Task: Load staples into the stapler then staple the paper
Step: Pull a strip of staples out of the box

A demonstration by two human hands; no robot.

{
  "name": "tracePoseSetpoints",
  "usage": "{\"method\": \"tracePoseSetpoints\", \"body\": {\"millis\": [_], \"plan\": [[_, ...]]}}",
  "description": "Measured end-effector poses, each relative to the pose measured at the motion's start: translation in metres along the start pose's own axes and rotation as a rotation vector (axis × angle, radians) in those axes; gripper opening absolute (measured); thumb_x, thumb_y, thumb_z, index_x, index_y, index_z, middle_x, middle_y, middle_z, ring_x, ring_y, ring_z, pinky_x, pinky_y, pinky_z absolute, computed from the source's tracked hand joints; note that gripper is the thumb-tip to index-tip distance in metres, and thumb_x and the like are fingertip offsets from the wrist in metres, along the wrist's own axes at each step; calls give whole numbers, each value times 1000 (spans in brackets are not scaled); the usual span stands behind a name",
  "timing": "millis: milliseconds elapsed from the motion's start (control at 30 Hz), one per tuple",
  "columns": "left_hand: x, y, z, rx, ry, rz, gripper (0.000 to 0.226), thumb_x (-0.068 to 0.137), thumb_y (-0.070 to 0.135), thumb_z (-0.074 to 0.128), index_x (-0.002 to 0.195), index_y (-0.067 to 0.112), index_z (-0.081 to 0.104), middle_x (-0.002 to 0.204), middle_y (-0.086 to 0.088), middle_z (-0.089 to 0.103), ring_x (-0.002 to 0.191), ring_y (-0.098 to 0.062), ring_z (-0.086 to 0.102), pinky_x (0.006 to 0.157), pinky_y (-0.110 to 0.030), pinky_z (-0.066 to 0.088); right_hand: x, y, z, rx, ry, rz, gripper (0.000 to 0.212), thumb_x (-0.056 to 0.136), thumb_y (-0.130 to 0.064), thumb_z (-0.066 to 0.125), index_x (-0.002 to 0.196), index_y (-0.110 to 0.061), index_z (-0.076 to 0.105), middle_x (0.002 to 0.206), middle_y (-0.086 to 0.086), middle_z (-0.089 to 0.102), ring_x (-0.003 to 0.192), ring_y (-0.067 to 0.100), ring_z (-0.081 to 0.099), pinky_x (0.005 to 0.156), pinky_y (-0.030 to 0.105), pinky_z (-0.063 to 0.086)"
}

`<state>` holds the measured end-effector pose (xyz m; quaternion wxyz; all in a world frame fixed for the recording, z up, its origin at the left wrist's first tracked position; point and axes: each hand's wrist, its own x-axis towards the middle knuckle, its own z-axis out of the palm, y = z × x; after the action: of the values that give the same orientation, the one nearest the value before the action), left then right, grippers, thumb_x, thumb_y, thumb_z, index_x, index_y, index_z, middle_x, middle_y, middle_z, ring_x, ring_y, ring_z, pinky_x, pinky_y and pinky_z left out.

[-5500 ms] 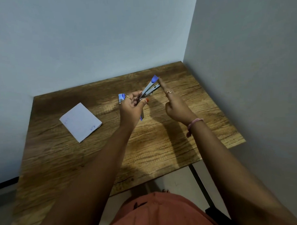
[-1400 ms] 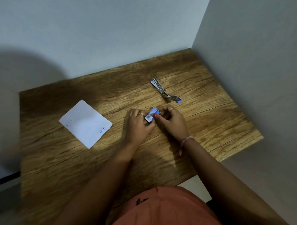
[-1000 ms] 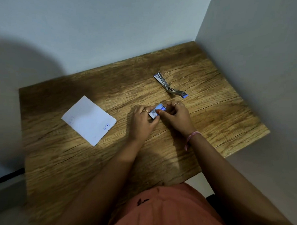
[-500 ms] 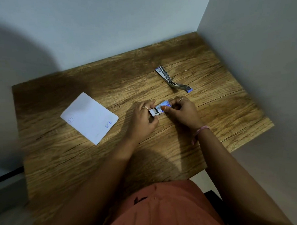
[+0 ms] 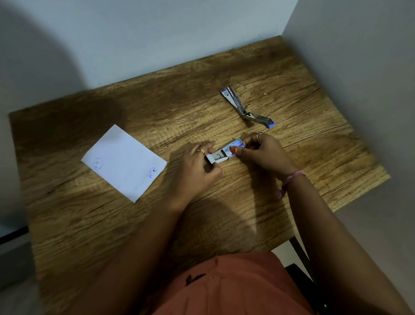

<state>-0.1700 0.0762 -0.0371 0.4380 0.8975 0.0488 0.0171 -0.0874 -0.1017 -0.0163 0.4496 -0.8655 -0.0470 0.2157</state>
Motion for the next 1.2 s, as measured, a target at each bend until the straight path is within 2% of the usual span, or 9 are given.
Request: {"method": "tracePoseSetpoints", "body": {"millis": [167, 400, 500, 600, 700, 733, 833, 967, 1200], "plan": [[-1, -1, -4, -19, -1, 17, 51, 81, 17, 65, 130, 10, 54, 119, -4, 60, 112, -19, 55, 96, -36, 48, 0, -3, -1, 135, -25, 29, 24, 75, -24, 80, 91, -14, 65, 82, 3, 71, 68, 8, 67, 59, 17, 54], [-1, 1, -7, -7, -18, -5, 50, 83, 19, 64, 132, 13, 53, 122, -2, 58, 101, -7, 52, 79, 1, 37, -1, 0, 3, 223, -6, 18, 20, 76, -20, 79, 90, -14, 66, 79, 1, 68, 64, 2, 66, 56, 15, 52], [-1, 1, -5, -31, -7, -44, 49, 83, 17, 65, 131, 13, 54, 122, -1, 59, 97, -5, 50, 74, 8, 31, 0, 0, 4, 233, -10, 20, 22, 76, -19, 78, 92, -9, 67, 76, 1, 68, 63, 3, 66, 57, 16, 52], [0, 0, -5, -48, 1, -48, 49, 82, 17, 65, 129, 13, 55, 121, 0, 61, 100, -8, 53, 80, 2, 35, 1, 0, 3, 242, -8, 28, 22, 76, -19, 79, 92, -9, 67, 75, 1, 68, 63, 4, 66, 57, 16, 52], [0, -2, -3, 31, -51, 10, 51, 81, 17, 65, 131, 13, 53, 124, -4, 57, 113, -18, 52, 98, -30, 44, 1, 1, 2, 159, -13, 24, 28, 75, -23, 79, 96, -9, 67, 82, 5, 70, 68, 8, 67, 60, 19, 54], [-1, -2, -2, 51, -58, 21, 52, 81, 17, 65, 132, 13, 52, 124, -4, 56, 115, -19, 51, 100, -34, 43, 0, 1, 1, 130, -16, 21, 29, 75, -24, 79, 97, -10, 67, 85, 5, 70, 70, 9, 67, 62, 20, 55], [-2, -4, -1, 24, -66, 20, 52, 83, 14, 62, 133, 16, 50, 126, -4, 52, 119, -20, 47, 103, -32, 37, -2, 1, 1, 91, -13, -2, 27, 75, -26, 79, 96, -12, 67, 83, 1, 70, 67, 3, 64, 60, 17, 53], [-2, -6, -6, -83, -97, 19, 51, 85, 8, 58, 135, 15, 47, 128, -4, 49, 123, -19, 46, 106, -44, 39, -3, 2, 1, 89, -3, -21, 22, 75, -26, 79, 90, -17, 66, 80, -5, 68, 64, -2, 62, 57, 13, 51], [-3, -12, -9, -141, -92, 46, 51, 86, 6, 60, 134, 16, 48, 128, -2, 53, 118, -10, 52, 103, -25, 42, -5, 3, 3, 85, 51, -52, 32, 74, -23, 80, 97, -15, 59, 86, -6, 61, 64, -3, 54, 62, 15, 51]]}}
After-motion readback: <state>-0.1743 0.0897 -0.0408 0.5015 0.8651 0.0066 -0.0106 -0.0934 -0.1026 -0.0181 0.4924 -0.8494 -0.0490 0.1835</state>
